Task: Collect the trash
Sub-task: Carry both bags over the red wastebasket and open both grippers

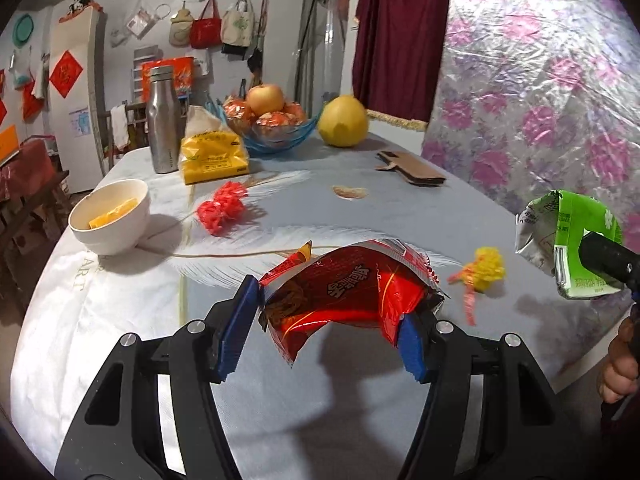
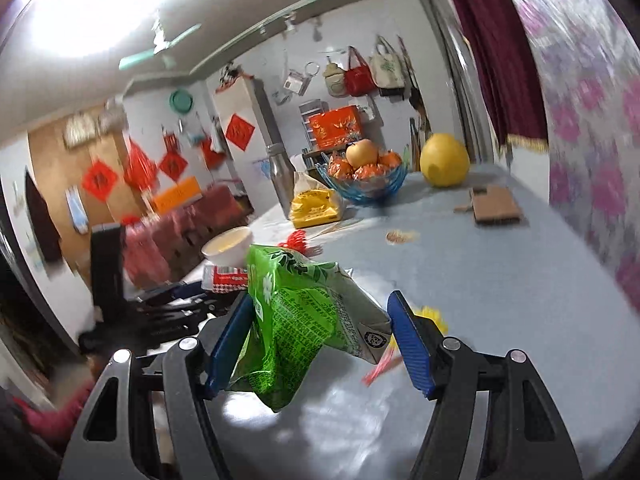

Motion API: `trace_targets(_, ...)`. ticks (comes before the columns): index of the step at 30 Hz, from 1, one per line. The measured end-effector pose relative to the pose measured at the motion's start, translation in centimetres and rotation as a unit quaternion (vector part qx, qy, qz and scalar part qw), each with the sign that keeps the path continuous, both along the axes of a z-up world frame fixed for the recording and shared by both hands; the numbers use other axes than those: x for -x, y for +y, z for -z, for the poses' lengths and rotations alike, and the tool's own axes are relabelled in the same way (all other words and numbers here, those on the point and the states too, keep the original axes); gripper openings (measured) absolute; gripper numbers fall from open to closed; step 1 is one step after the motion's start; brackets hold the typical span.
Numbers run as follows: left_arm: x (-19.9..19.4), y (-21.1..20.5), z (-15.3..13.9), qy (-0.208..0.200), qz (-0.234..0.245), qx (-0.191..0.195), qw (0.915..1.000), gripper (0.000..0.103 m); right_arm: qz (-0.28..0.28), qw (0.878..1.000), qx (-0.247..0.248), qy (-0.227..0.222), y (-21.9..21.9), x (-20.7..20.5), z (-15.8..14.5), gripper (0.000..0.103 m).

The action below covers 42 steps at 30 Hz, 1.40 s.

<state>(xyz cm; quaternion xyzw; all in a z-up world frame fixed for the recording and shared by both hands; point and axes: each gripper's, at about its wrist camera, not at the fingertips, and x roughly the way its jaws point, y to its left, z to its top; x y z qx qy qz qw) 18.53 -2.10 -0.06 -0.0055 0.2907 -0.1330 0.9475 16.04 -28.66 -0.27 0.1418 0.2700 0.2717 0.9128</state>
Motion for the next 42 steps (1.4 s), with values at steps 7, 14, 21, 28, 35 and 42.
trace_targets(7, 3.2, -3.8, -0.4, -0.003, 0.046, 0.003, 0.9989, 0.063, 0.019, 0.997, -0.063, 0.028, -4.6, 3.3, 0.5, 0.068)
trace_targets(14, 6.7, -9.3, -0.7, -0.009, 0.111, -0.004, 0.9937, 0.063, 0.088, 0.996, -0.026, 0.017, -9.5, 10.1, 0.6, 0.069)
trace_targets(21, 9.6, -15.6, -0.1, 0.003, 0.181, -0.009, 0.9834, 0.063, 0.154, 0.987, 0.009, 0.039, -14.8, 16.0, 2.9, 0.069)
trace_targets(28, 12.3, -22.0, 1.5, 0.021, 0.247, -0.025, 0.9685, 0.063, 0.205, 0.973, 0.045, 0.092, -19.4, 19.5, 8.0, 0.069)
trace_targets(35, 13.6, -26.8, 4.2, 0.051, 0.289, -0.052, 0.9546, 0.063, 0.225, 0.950, 0.074, 0.205, -22.4, 20.1, 17.5, 0.074)
trace_targets(42, 14.6, -29.6, 6.7, 0.077, 0.317, -0.080, 0.9420, 0.062, 0.262, 0.928, 0.065, 0.258, -24.6, 20.8, 22.5, 0.076)
